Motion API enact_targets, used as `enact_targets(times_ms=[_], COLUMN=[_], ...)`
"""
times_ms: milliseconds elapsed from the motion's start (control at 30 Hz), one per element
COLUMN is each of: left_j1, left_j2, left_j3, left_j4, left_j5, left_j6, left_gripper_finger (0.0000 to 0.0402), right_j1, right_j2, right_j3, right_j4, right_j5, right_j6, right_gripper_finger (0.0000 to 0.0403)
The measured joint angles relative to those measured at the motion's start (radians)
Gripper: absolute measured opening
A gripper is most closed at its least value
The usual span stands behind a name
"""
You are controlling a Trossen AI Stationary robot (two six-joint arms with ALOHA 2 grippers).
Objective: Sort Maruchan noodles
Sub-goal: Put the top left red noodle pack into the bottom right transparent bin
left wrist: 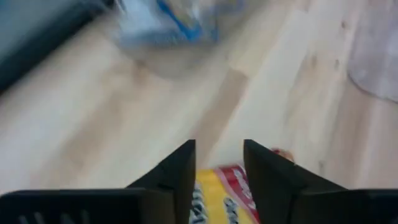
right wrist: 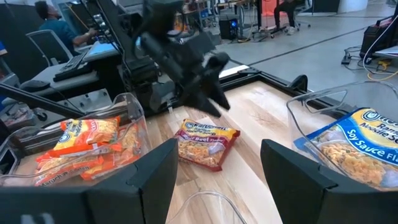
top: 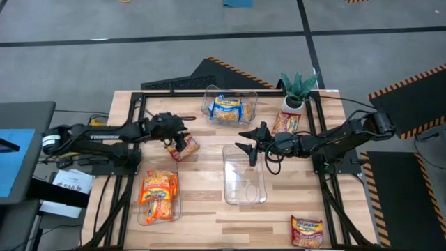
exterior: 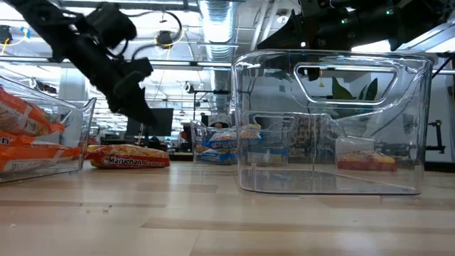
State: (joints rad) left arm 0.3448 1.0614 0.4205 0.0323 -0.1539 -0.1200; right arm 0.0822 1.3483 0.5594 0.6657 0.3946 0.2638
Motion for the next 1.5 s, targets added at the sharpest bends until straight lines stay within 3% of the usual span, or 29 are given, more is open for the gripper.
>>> enact_targets(times_ms=[100,233,767,900,1100,1267,1500], left_j1=[0.022,0.024,0.024,0.023,0.023,0.013,-0.048], left_j2=[0.048,0.098,0.297,0.324,0.329,0.322,0.179], left_j3=[0.05,0.091,0.098,0.101,0.129,0.14,0.14], left_j4=[-0.087,-0.179,-0.126,-0.105,-0.148,-0.165,-0.156], left_j5=[0.042,0.021,0.04,0.031,-0.017,-0.09,-0.206], left_j6=[-0.045,-0.069,-0.032,-0.001,0.049,0.077,0.097], left_gripper_finger=[0.0145,0.0163,0.0166,0.0137,0.0016,0.0001,0.0], right_j1=[0.0,0.0,0.0,0.0,0.0,0.0,0.0], right_j2=[0.0,0.0,0.0,0.0,0.0,0.0,0.0], right_j3=[0.0,0.0,0.0,0.0,0.0,0.0,0.0], right_j4=[-0.002,-0.003,-0.002,-0.003,-0.007,-0.008,-0.024], right_j5=[0.0,0.0,0.0,0.0,0.0,0.0,0.0], right_j6=[0.0,0.0,0.0,0.0,0.0,0.0,0.0], right_gripper_finger=[0.0254,0.0254,0.0254,0.0254,0.0254,0.0254,0.0254])
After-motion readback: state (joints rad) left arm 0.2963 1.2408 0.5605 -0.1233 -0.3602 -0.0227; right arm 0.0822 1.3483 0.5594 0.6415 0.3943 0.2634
